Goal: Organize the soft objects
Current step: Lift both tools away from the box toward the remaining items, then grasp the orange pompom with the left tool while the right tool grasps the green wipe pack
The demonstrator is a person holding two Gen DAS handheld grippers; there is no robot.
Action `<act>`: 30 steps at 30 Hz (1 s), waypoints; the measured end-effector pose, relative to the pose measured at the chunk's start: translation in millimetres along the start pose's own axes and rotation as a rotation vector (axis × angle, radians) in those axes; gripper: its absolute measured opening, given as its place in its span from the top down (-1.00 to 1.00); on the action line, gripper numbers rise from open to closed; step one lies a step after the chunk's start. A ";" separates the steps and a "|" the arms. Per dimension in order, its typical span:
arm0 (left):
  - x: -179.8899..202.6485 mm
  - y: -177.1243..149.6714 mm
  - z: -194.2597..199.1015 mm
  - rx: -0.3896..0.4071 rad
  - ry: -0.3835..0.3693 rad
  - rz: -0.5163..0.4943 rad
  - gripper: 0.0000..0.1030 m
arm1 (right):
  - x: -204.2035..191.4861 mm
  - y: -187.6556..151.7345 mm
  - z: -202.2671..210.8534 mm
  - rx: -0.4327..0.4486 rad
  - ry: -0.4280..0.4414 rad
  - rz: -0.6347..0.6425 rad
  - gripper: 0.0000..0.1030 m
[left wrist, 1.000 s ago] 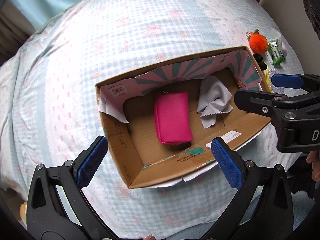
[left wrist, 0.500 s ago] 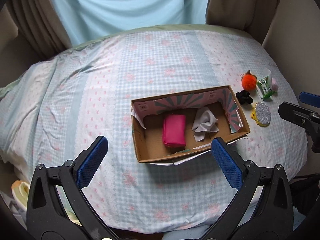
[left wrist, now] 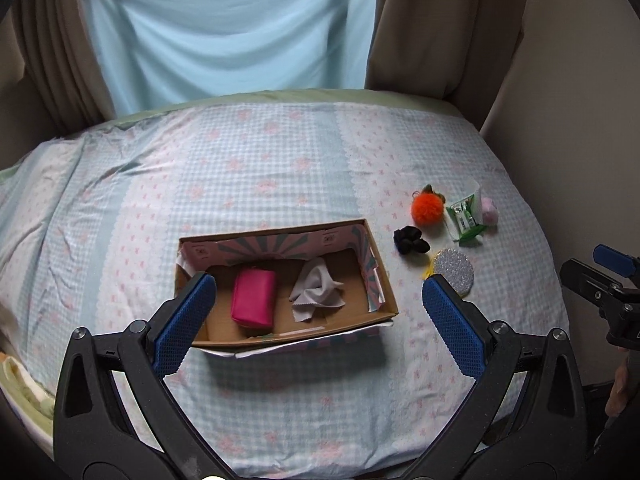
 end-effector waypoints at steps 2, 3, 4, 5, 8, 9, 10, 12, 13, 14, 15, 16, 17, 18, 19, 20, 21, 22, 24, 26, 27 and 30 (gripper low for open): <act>22.0 4.8 -5.1 0.001 -0.015 0.003 -0.99 | 20.6 4.7 1.2 0.016 -0.020 0.009 -1.00; 32.5 6.9 -8.1 -0.001 -0.020 0.003 -0.99 | 30.2 7.3 1.0 0.024 -0.027 0.013 -1.00; 42.5 9.0 -11.1 0.000 -0.024 0.003 -0.99 | 39.7 10.1 -0.3 0.030 -0.032 0.016 -1.00; 52.6 11.7 -13.4 0.004 -0.026 0.002 -0.99 | 48.2 12.9 -1.7 0.034 -0.035 0.017 -1.00; 81.6 19.6 -24.0 0.001 -0.038 -0.004 -0.99 | 72.2 22.0 -7.8 0.044 -0.044 0.029 -0.99; 90.5 22.7 -28.6 -0.002 -0.042 -0.008 -0.99 | 79.8 25.7 -11.5 0.046 -0.048 0.035 -0.99; 99.0 26.1 -33.1 -0.005 -0.046 -0.011 -0.99 | 86.2 29.5 -15.8 0.046 -0.050 0.044 -0.99; 115.2 34.3 -42.6 -0.006 -0.056 -0.012 -0.99 | 97.9 36.6 -26.7 0.042 -0.052 0.060 -0.99; 123.1 38.9 -48.1 -0.007 -0.063 -0.011 -0.99 | 103.2 39.9 -33.2 0.036 -0.058 0.069 -0.99; 130.8 43.5 -53.9 -0.008 -0.070 -0.011 -0.99 | 108.1 43.1 -39.8 0.031 -0.065 0.079 -0.98; 138.7 47.7 -60.7 -0.010 -0.077 -0.011 -0.99 | 112.5 46.2 -47.3 0.026 -0.069 0.087 -0.98; 145.8 52.0 -68.1 -0.013 -0.085 -0.011 -0.99 | 116.8 48.6 -55.1 0.019 -0.073 0.095 -0.98; 153.1 56.5 -76.3 -0.017 -0.092 -0.011 -0.99 | 120.4 51.1 -63.2 0.012 -0.073 0.102 -0.98; 159.6 61.0 -85.4 -0.023 -0.098 -0.013 -0.99 | 124.3 52.8 -71.6 0.007 -0.075 0.111 -0.98; 165.4 65.4 -95.3 -0.028 -0.102 -0.015 -0.99 | 127.1 54.0 -81.0 0.002 -0.080 0.121 -0.98; 170.4 70.3 -106.1 -0.033 -0.105 -0.017 -0.99 | 129.7 55.0 -90.5 -0.002 -0.084 0.131 -0.98; 176.0 74.8 -117.1 -0.040 -0.109 -0.019 -0.99 | 133.0 55.6 -99.8 -0.006 -0.086 0.139 -0.98; 181.0 78.6 -128.5 -0.047 -0.114 -0.022 -0.99 | 135.8 56.1 -109.4 -0.007 -0.088 0.146 -0.97; 190.7 87.4 -153.6 -0.061 -0.130 -0.028 -0.99 | 139.2 55.7 -130.0 -0.005 -0.090 0.156 -0.89; 199.9 94.7 -180.8 -0.073 -0.152 -0.040 -0.99 | 142.8 54.6 -152.1 -0.002 -0.094 0.165 -0.86; 204.8 97.7 -194.5 -0.074 -0.168 -0.049 -0.99 | 144.3 54.0 -164.1 -0.003 -0.099 0.169 -0.85; 219.9 103.6 -237.4 -0.097 -0.203 -0.079 -0.99 | 149.3 50.7 -202.1 -0.014 -0.110 0.170 -0.73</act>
Point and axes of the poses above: each gripper's, at about its wrist camera, not at the fingertips, and z roughly against the way its jaws point, x to its right, y to its top, the point moved 7 cm from there along -z, roughly the way its jaws point, and after that the axes turned 3 degrees about -z, right-handed, at the moved point
